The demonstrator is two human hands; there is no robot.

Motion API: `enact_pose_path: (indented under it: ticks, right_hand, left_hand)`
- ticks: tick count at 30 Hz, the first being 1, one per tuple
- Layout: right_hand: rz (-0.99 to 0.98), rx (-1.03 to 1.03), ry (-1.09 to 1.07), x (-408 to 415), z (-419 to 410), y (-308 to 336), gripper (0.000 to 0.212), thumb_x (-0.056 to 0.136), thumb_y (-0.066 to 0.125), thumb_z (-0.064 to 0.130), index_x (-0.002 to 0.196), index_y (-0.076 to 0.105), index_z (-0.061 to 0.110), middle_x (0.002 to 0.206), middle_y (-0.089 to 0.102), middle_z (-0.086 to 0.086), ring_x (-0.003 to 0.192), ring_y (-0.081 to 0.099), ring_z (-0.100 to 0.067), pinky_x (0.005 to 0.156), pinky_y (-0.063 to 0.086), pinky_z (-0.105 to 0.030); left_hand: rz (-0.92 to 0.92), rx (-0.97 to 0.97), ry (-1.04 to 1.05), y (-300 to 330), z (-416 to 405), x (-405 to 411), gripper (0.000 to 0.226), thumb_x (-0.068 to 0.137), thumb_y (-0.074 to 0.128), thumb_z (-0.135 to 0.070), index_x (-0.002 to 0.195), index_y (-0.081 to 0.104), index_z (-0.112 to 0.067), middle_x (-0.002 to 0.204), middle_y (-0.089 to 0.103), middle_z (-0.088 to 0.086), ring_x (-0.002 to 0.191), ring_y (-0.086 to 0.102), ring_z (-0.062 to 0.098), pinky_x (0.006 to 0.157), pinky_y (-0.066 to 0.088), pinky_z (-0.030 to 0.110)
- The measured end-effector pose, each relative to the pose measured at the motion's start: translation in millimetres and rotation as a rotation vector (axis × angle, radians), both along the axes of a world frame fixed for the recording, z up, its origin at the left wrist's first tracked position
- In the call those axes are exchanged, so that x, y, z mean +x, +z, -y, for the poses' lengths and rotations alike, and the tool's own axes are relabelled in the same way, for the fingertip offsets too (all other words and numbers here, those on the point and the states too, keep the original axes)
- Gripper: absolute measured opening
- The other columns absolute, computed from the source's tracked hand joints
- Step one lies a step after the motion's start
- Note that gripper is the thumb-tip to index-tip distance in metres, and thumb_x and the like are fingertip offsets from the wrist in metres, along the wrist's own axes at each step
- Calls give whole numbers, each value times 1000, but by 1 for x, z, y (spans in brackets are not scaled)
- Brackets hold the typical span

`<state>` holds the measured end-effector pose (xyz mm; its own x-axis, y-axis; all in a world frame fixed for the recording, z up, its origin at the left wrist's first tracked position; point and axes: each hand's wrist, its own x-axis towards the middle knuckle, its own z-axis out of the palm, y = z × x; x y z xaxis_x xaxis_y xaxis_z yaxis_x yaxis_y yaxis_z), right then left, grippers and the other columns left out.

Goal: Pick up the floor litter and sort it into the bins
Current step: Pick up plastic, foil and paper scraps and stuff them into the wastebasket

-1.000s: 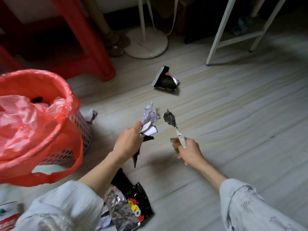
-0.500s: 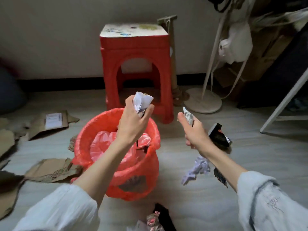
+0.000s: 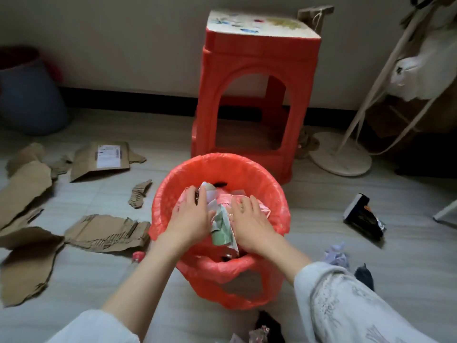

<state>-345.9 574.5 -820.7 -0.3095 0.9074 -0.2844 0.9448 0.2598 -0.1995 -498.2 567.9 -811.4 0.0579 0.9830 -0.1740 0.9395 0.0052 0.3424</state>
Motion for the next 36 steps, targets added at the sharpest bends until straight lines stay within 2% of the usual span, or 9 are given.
enact_pose_path:
  ticks: [4,8,13,16,19,23,28,33,36]
  right_hand:
    - [139,-181,36,-12,-23,-29,68,88,8,35,149,1,5,158,-6,-14,143,-14,-38,116,-1,-53]
    - [211,-319,48,-19,-18,-37,66,96,20,35,149,-9,9,157,-18,-9,141,-23,-35,117,-8,-50]
    - [218,-369,121,-20,-25,-29,68,96,30,28,150,-9,13,157,-19,-8,142,-21,-34,117,-5,-49]
    - [85,-309,148,-13,-25,-2,55,100,25,18,150,4,9,159,-3,-10,145,-10,-31,118,-5,-43]
    - [-23,-212,76,-3,-20,19,54,97,30,9,148,13,12,157,10,-6,145,3,-31,115,12,-48]
    - [-63,-167,58,3,-12,42,47,101,24,25,147,16,20,158,7,-2,145,8,-31,112,16,-58]
    - [-268,-129,45,15,-3,68,54,100,34,27,150,17,15,159,4,-3,147,1,-20,120,7,-41]
    - [-535,43,-120,53,7,89,44,96,41,16,140,41,13,148,39,-6,138,33,-17,112,23,-25]
    - [-621,112,-305,97,17,92,39,94,43,10,133,49,10,134,54,-10,126,48,-21,103,30,-22]
  left_hand:
    - [-208,-138,-152,-4,-3,-1,57,100,18,-39,148,2,-13,157,-12,9,144,-11,26,116,4,46]
    - [-201,-464,-195,-27,-4,-1,62,99,24,-41,149,-3,-16,155,-19,9,143,-14,29,117,3,44]
    - [89,-466,-50,-15,-17,4,57,98,26,-24,148,-1,-27,157,-3,10,144,-2,31,117,6,44]
    - [314,-406,27,-2,-18,-8,54,96,31,-14,148,14,-18,155,17,11,138,26,23,110,25,31]
    - [387,-291,39,13,-11,-12,54,93,29,-2,146,24,-13,140,41,7,113,48,19,94,37,27]
    - [398,-85,87,26,-1,-4,51,95,30,-4,145,27,-16,149,35,3,133,36,19,104,28,24]
    - [519,164,156,48,4,16,50,95,33,-5,144,27,-15,148,32,7,135,32,17,100,25,20]
    - [486,393,95,75,6,64,47,92,44,-20,136,38,-6,140,40,14,133,32,24,109,21,30]
    - [480,367,-25,78,10,117,59,78,40,-33,132,44,-8,138,38,16,134,28,26,111,17,30]
